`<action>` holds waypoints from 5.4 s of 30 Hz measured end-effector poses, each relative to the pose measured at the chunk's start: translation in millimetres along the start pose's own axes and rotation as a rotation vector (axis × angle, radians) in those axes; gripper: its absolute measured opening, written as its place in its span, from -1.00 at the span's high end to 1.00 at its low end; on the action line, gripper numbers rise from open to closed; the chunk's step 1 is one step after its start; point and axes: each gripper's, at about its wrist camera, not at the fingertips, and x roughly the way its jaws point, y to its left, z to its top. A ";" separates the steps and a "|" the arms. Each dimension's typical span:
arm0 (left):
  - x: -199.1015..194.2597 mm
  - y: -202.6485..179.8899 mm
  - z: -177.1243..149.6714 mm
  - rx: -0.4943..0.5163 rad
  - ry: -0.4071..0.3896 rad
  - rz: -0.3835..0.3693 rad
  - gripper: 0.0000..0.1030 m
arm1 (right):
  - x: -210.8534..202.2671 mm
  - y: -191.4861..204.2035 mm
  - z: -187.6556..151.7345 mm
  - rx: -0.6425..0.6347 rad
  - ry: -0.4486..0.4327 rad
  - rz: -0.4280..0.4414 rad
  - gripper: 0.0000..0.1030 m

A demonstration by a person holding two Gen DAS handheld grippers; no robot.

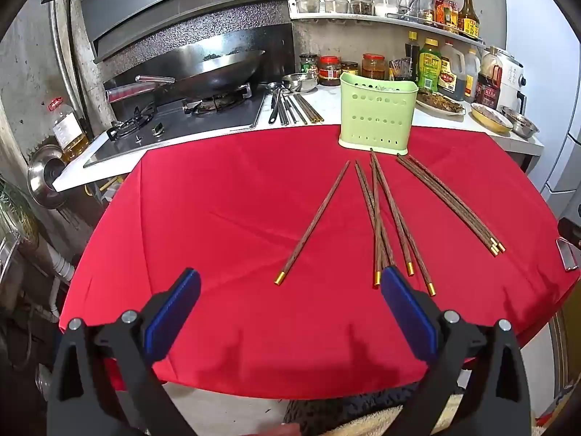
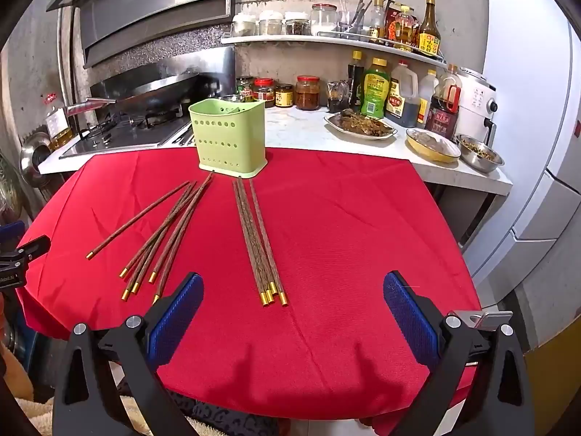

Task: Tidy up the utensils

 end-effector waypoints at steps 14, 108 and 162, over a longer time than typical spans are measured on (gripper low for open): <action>-7.5 3.7 8.7 0.001 -0.005 0.000 -0.88 | 0.9 -0.3 1.0 0.000 0.001 -0.003 -0.89; 79.1 22.2 -2.4 -0.026 0.077 -0.075 -0.79 | 91.3 -4.4 2.5 -0.008 0.073 0.094 -0.89; 114.5 19.5 -13.6 0.091 0.120 -0.166 0.57 | 135.4 -23.1 -23.0 -0.048 0.190 0.153 0.30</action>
